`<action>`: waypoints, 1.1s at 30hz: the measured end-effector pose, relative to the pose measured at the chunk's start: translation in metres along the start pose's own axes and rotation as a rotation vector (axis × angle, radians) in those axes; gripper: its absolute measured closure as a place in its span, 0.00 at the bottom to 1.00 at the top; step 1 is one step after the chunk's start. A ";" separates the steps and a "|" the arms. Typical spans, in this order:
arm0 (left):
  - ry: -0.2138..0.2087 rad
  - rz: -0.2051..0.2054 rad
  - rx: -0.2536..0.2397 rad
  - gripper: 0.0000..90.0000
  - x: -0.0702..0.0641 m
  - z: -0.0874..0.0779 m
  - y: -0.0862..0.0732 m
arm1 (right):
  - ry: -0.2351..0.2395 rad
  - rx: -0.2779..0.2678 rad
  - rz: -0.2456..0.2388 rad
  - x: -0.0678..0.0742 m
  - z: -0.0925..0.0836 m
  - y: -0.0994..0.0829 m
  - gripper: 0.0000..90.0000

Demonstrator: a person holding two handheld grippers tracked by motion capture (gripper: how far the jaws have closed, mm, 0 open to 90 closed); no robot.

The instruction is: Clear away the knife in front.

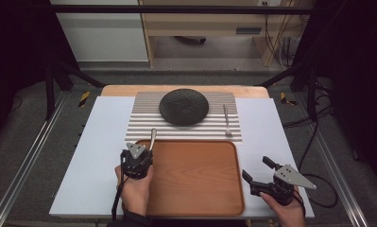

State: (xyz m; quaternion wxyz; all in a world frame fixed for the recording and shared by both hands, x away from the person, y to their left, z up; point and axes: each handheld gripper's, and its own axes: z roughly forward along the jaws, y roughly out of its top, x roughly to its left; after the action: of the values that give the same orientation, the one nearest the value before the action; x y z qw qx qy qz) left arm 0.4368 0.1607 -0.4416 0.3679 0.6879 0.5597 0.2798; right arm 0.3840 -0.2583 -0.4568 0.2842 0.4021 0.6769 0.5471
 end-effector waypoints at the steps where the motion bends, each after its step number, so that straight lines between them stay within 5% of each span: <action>1: 0.000 -0.012 0.001 0.89 0.001 -0.002 -0.003 | 0.001 0.000 -0.001 0.001 0.001 0.000 0.08; 8: 0.012 -0.046 0.051 0.89 0.004 -0.003 -0.022 | 0.005 0.008 -0.008 0.003 0.002 0.000 0.08; 21: 0.070 -0.077 0.099 0.89 0.023 0.000 -0.026 | 0.010 0.014 -0.014 0.002 0.002 -0.001 0.08; 33: 0.053 -0.075 0.141 0.88 0.027 0.006 -0.031 | 0.015 0.021 -0.018 0.003 0.003 -0.001 0.08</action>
State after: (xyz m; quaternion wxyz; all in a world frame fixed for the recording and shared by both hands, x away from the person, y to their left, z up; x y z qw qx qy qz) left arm 0.4302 0.1893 -0.4717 0.3137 0.6828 0.6131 0.2437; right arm 0.3848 -0.2542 -0.4587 0.2797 0.3950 0.6883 0.5404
